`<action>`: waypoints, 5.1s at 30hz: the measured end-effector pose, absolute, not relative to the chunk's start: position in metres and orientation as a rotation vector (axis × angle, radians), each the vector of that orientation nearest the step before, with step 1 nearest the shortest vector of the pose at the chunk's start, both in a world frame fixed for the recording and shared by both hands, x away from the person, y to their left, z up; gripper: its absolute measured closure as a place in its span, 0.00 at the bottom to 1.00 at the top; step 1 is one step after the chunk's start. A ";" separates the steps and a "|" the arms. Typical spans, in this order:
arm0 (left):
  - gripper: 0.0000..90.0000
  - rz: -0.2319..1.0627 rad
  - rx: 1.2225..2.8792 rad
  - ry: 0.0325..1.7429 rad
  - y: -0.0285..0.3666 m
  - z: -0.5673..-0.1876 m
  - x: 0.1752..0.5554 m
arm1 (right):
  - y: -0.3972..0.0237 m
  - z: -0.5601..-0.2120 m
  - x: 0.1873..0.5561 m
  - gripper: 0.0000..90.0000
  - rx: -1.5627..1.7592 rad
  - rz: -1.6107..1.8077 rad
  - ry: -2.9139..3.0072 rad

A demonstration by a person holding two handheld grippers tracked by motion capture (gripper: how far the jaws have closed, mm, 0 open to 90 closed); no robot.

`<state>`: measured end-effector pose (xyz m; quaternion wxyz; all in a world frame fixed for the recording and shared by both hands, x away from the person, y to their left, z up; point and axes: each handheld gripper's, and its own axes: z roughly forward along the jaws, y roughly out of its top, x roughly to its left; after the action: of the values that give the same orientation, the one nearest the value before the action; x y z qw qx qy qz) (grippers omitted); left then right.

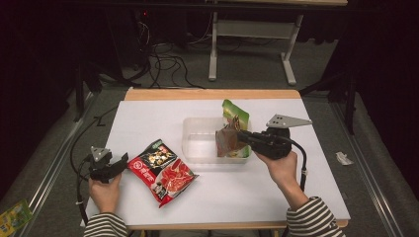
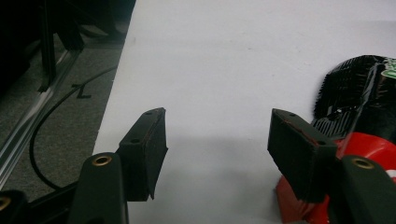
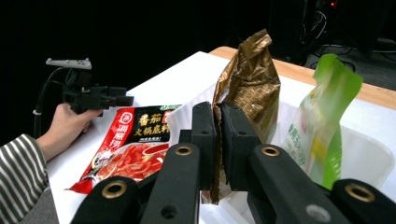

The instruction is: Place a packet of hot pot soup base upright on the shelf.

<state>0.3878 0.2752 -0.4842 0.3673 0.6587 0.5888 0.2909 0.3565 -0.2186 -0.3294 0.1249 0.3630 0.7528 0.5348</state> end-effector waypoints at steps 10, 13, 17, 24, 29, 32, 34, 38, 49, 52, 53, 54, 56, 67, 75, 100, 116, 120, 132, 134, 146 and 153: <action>0.42 0.749 1.696 1.513 0.275 -0.484 0.388 | -0.212 -0.330 0.357 0.97 1.040 1.532 2.169; 0.42 0.751 1.694 1.514 0.275 -0.484 0.388 | -0.207 -0.327 0.363 0.97 1.041 1.509 2.159; 0.42 0.750 1.692 1.513 0.275 -0.484 0.388 | -0.200 -0.329 0.376 0.97 1.057 1.485 2.160; 0.42 0.749 1.692 1.513 0.275 -0.484 0.388 | -0.196 -0.329 0.390 0.97 1.083 1.455 2.135; 0.42 0.749 1.692 1.513 0.275 -0.484 0.388 | -0.198 -0.329 0.402 0.96 1.121 1.430 2.119; 0.42 0.749 1.692 1.513 0.275 -0.484 0.388 | -0.198 -0.330 0.408 0.96 1.132 1.427 2.108; 0.42 0.749 1.692 1.513 0.275 -0.484 0.388 | -0.198 -0.332 0.409 0.96 1.135 1.421 2.106; 0.42 0.750 1.692 1.512 0.275 -0.484 0.388 | -0.195 -0.334 0.413 0.96 1.127 1.401 2.119; 0.42 0.747 1.693 1.512 0.275 -0.484 0.388 | -0.191 -0.344 0.421 0.96 1.146 1.336 2.167; 0.42 0.749 1.692 1.513 0.275 -0.484 0.388 | -0.191 -0.345 0.421 0.96 1.138 1.330 2.172; 0.42 0.749 1.692 1.513 0.275 -0.484 0.388 | -0.191 -0.345 0.421 0.96 1.138 1.328 2.174; 0.42 0.749 1.692 1.513 0.275 -0.484 0.388 | -0.191 -0.345 0.421 0.96 1.141 1.325 2.175; 0.42 0.748 1.692 1.513 0.275 -0.484 0.388 | -0.192 -0.345 0.421 0.93 1.142 1.329 2.183; 0.42 0.750 1.694 1.513 0.275 -0.484 0.388 | -0.196 -0.337 0.414 0.79 1.117 1.360 2.158; 0.42 0.750 1.693 1.515 0.275 -0.484 0.388 | -0.205 -0.330 0.405 0.71 1.081 1.380 2.120; 0.42 0.748 1.701 1.518 0.275 -0.484 0.388 | -0.263 -0.335 0.377 0.60 1.108 1.389 1.985; 0.42 0.753 1.699 1.513 0.274 -0.484 0.388 | -0.297 -0.362 0.362 0.57 1.195 1.386 1.918; 0.42 0.753 1.704 1.512 0.274 -0.484 0.388 | -0.306 -0.374 0.359 0.53 1.236 1.377 1.894; 0.42 0.710 1.676 1.529 0.278 -0.484 0.390 | -0.327 -0.418 0.349 0.48 1.317 1.299 1.883; 0.42 0.720 1.686 1.523 0.278 -0.484 0.389 | -0.330 -0.426 0.347 0.48 1.338 1.293 1.884; 0.43 0.712 1.623 1.474 0.284 -0.473 0.381 | -0.341 -0.464 0.346 0.52 1.409 1.236 1.871; 0.43 0.687 1.685 1.385 0.277 -0.459 0.372 | -0.344 -0.475 0.344 0.53 1.424 1.234 1.858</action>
<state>0.3718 0.2773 -0.4588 0.4145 0.6705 0.5513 0.2734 0.3442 -0.3439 -0.4747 0.2454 0.5216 0.6808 0.4520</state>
